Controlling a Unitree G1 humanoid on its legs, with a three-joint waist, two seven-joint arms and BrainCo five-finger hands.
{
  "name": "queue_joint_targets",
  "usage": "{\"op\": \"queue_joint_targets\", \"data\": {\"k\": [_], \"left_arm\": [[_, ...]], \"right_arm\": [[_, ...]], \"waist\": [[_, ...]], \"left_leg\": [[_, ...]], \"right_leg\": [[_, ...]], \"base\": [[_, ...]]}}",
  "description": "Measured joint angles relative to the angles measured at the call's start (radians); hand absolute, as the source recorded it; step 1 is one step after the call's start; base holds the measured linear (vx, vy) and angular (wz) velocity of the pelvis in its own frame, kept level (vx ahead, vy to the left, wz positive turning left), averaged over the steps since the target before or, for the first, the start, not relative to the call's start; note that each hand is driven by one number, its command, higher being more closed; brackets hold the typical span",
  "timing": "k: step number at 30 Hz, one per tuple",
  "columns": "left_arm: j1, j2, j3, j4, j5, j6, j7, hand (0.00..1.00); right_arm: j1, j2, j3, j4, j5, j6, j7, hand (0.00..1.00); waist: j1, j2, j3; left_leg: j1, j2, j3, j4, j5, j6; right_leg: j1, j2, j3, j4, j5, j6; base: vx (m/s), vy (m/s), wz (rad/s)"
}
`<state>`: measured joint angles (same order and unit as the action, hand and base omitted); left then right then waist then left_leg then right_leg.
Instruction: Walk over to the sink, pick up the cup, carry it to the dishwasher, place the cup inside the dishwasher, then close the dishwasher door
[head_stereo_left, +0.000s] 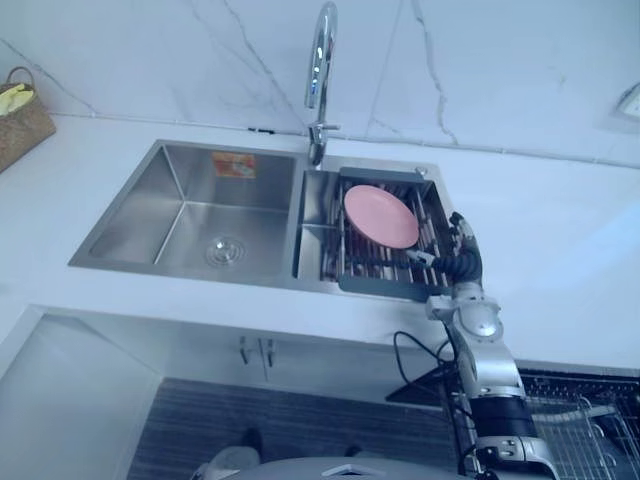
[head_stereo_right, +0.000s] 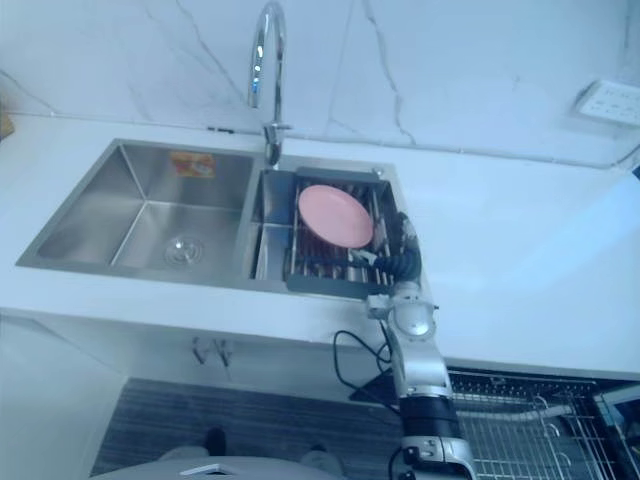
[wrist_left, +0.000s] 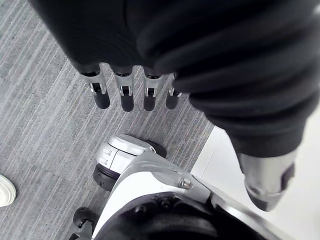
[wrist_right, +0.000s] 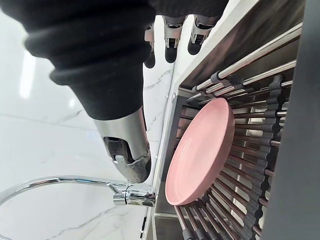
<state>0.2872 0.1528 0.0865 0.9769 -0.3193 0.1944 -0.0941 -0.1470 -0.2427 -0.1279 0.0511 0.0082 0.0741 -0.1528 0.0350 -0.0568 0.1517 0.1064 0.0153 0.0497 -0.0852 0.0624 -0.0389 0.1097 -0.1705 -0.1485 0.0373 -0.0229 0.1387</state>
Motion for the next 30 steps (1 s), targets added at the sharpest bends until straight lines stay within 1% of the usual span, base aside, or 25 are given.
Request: {"op": "queue_joint_targets", "data": {"k": [3,8,9,13,15,19,21,22,24,27,28,30], "left_arm": [[-0.001,-0.001,0.003,-0.002,0.030,0.000,-0.001,0.00],[-0.001,-0.001,0.007,-0.004,0.048,0.002,-0.005,0.00],[-0.001,-0.001,0.008,-0.005,0.050,0.003,-0.005,0.00],[-0.002,0.000,0.008,-0.007,0.051,0.007,-0.006,0.00],[-0.003,0.001,0.008,-0.013,0.064,0.021,-0.006,0.00],[-0.002,0.003,0.008,-0.022,0.069,0.032,-0.008,0.00],[-0.001,0.003,0.008,-0.022,0.070,0.033,-0.008,0.00],[-0.001,0.003,0.008,-0.023,0.075,0.036,-0.008,0.00],[-0.002,0.004,0.008,-0.026,0.087,0.036,-0.007,0.00],[-0.003,0.004,0.008,-0.033,0.089,0.037,-0.007,0.00],[-0.005,0.004,0.008,-0.037,0.091,0.039,-0.008,0.00],[-0.004,0.004,0.008,-0.045,0.107,0.040,-0.009,0.00]], "right_arm": [[0.000,0.000,0.005,0.000,-0.047,0.000,0.000,0.00],[0.000,0.000,0.007,0.001,-0.059,0.000,0.003,0.00],[-0.002,0.000,0.008,0.001,-0.080,0.001,0.010,0.00],[-0.014,-0.003,0.041,0.007,-0.126,0.040,0.038,0.00],[-0.017,-0.002,0.056,0.014,-0.133,0.046,0.045,0.00],[-0.064,-0.003,0.089,0.096,-0.148,0.078,0.047,0.00],[-0.069,-0.002,0.092,0.101,-0.173,0.085,0.055,0.00],[-0.088,-0.002,0.099,0.132,-0.174,0.089,0.057,0.00],[-0.115,-0.002,0.126,0.172,-0.185,0.106,0.057,0.00],[-0.130,0.000,0.162,0.201,-0.212,0.115,0.054,0.00],[-0.139,0.001,0.163,0.215,-0.213,0.129,0.050,0.00],[-0.153,0.002,0.163,0.242,-0.239,0.139,0.035,0.00]], "waist": [[0.000,0.000,-0.001],[0.000,-0.002,-0.002],[0.002,-0.003,-0.003],[0.009,-0.005,-0.004],[0.014,-0.005,-0.005],[0.020,-0.010,-0.007],[0.020,-0.011,-0.007],[0.021,-0.012,-0.007],[0.025,-0.013,-0.008],[0.037,-0.013,-0.008],[0.042,-0.013,-0.008],[0.048,-0.014,-0.007]], "left_leg": [[0.001,-0.001,0.004,0.000,0.000,0.000],[0.006,-0.003,-0.007,0.000,0.004,0.007],[0.008,-0.003,-0.012,0.000,0.005,0.006],[0.013,-0.004,-0.023,-0.001,0.007,0.006],[0.013,-0.005,-0.026,-0.001,0.010,0.007],[0.007,-0.012,-0.041,-0.001,0.012,0.003],[0.000,-0.016,-0.045,-0.001,0.011,0.005],[-0.001,-0.018,-0.045,-0.001,0.013,0.007],[-0.001,-0.020,-0.045,-0.001,0.016,0.006],[-0.002,-0.024,-0.048,-0.001,0.018,0.005],[-0.003,-0.025,-0.050,-0.001,0.018,0.006],[-0.001,-0.027,-0.053,-0.001,0.017,0.006]], "right_leg": [[0.013,-0.001,-0.004,-0.017,0.008,0.004],[0.031,-0.004,-0.024,-0.025,0.011,0.006],[0.036,-0.004,-0.030,-0.026,0.011,0.006],[0.051,-0.005,-0.045,-0.029,0.010,0.007],[0.054,-0.006,-0.052,-0.029,0.010,0.007],[0.062,-0.012,-0.074,-0.030,0.006,0.012],[0.066,-0.018,-0.093,-0.030,0.000,0.018],[0.067,-0.021,-0.100,-0.030,0.000,0.018],[0.069,-0.024,-0.106,-0.030,0.002,0.016],[0.074,-0.027,-0.110,-0.030,0.002,0.018],[0.075,-0.029,-0.113,-0.030,0.002,0.018],[0.079,-0.031,-0.115,-0.029,0.002,0.020]], "base": [[0.00,0.000,0.00],[0.01,-0.005,0.07],[-0.01,-0.007,0.11],[-0.02,-0.007,0.09],[-0.04,-0.003,0.11],[-0.05,0.007,0.14],[-0.03,0.012,0.28],[-0.01,0.016,0.24],[0.00,0.014,0.11],[0.02,0.006,0.05],[0.03,0.003,0.06],[0.02,0.002,0.06]]}}
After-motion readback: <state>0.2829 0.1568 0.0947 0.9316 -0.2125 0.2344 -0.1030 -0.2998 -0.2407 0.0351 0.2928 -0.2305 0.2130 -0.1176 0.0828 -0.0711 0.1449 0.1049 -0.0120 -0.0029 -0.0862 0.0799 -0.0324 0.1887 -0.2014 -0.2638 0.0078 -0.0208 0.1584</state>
